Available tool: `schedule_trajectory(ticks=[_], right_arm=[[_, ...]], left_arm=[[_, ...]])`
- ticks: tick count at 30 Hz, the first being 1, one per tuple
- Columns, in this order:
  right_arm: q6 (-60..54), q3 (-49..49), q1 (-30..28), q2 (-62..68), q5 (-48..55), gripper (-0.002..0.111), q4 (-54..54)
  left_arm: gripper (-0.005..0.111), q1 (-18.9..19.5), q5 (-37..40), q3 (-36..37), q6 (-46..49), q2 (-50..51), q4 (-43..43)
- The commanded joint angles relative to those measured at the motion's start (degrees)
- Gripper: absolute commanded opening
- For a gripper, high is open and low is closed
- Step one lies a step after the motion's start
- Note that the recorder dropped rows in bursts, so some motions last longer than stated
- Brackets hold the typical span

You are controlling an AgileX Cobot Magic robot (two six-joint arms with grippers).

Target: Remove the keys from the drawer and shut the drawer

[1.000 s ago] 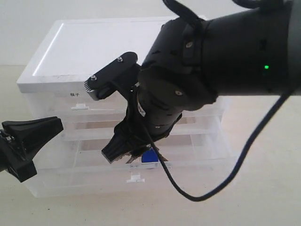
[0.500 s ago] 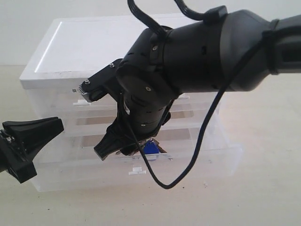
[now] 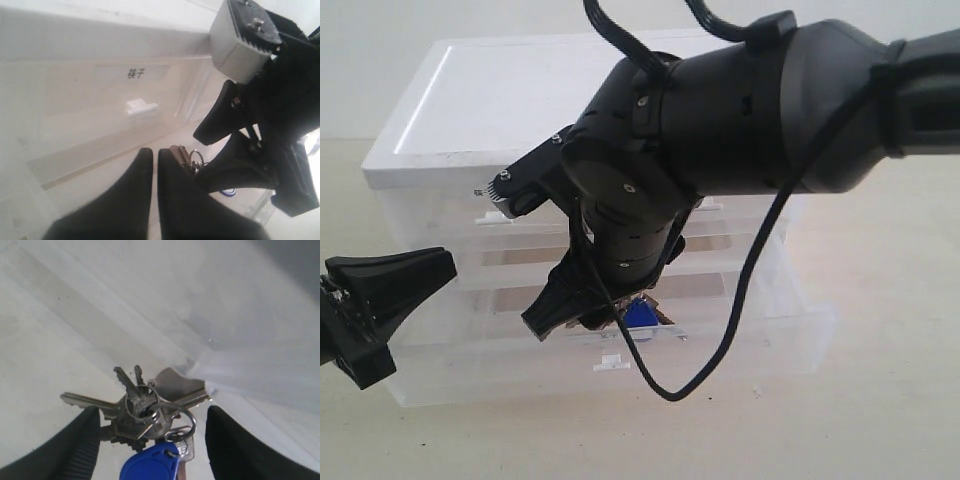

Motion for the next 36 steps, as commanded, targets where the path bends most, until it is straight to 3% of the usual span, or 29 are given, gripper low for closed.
schedule_trajectory(ticks=[1,8,21,26,31,36], right_arm=[[-1.1,1.1,-0.5,2.9,2.5,0.055,1.3],[-3.0,0.4,-0.4,-1.2,2.1,0.055,2.9],[14.0,0.4,-0.4,-7.4,-1.0,0.055,4.2],[21.7,0.4,-0.5,-2.7,0.5,0.055,1.3],[22.2,0.4,-0.5,0.7,-3.7,0.056,1.4],[22.2,0.4,-0.5,3.5,0.3,0.061,-3.1]], left_arm=[[0.005,0.1,-4.1,2.0,4.2,-1.8,1.2],[0.005,0.1,-4.1,4.2,5.0,-8.8,-3.3],[0.005,0.1,-4.1,5.0,3.7,-12.3,-3.7],[0.005,0.1,-4.1,5.0,2.7,-12.3,-3.5],[0.005,0.1,-4.1,5.0,2.7,-12.3,-3.3],[0.005,0.1,-4.1,5.0,2.4,-12.3,-2.9]])
